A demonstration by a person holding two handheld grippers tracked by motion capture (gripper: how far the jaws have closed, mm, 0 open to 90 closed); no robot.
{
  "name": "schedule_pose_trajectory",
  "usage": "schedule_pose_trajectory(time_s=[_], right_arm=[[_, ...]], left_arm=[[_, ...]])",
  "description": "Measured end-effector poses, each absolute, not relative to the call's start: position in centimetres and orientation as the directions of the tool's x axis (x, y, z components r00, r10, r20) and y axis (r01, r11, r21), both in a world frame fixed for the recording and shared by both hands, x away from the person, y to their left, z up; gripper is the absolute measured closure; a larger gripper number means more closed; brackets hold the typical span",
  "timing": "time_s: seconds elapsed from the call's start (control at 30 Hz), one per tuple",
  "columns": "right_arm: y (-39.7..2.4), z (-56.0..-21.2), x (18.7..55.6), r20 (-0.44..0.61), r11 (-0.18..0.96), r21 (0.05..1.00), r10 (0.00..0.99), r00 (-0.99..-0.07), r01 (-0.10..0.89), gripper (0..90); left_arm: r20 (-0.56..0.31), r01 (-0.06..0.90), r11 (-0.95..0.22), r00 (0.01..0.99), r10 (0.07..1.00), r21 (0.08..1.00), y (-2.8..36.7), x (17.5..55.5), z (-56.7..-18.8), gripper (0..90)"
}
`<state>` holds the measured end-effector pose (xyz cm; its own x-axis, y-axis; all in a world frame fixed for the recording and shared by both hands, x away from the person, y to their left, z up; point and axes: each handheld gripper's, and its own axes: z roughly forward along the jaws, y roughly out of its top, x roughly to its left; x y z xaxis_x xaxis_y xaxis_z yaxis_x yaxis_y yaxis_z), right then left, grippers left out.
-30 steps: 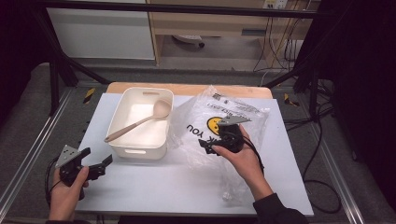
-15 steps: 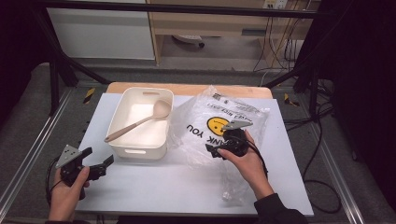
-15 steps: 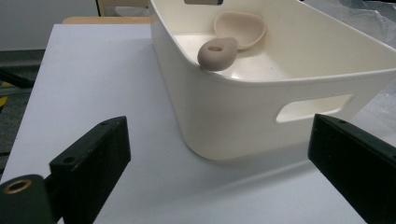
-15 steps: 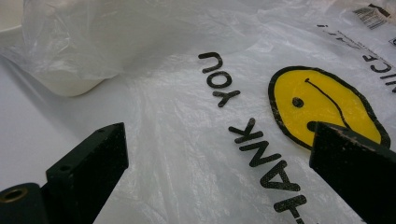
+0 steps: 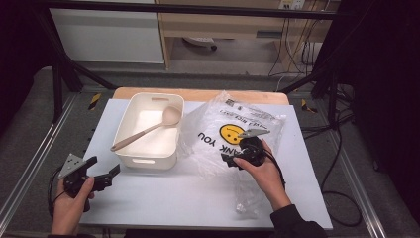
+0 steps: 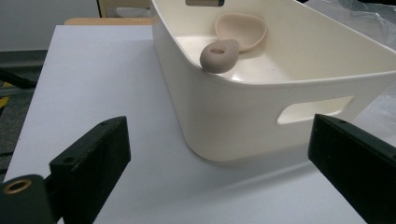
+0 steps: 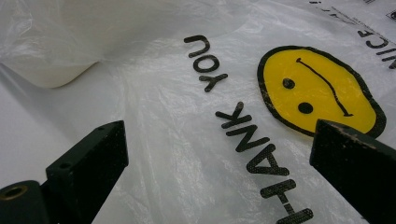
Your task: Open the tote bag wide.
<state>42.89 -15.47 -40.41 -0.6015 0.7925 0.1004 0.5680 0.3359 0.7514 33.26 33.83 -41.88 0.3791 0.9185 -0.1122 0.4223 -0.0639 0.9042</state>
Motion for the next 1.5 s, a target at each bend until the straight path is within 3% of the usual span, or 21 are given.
schedule_pose_trajectory(time_s=[1.5], right_arm=[[-10.8,-44.0,44.9,0.045,0.434,0.708,0.76,-0.648,0.557,5.9]], left_arm=[[-0.105,0.431,-0.075,0.38,0.919,0.899,33.8,33.3,-42.0,5.3]])
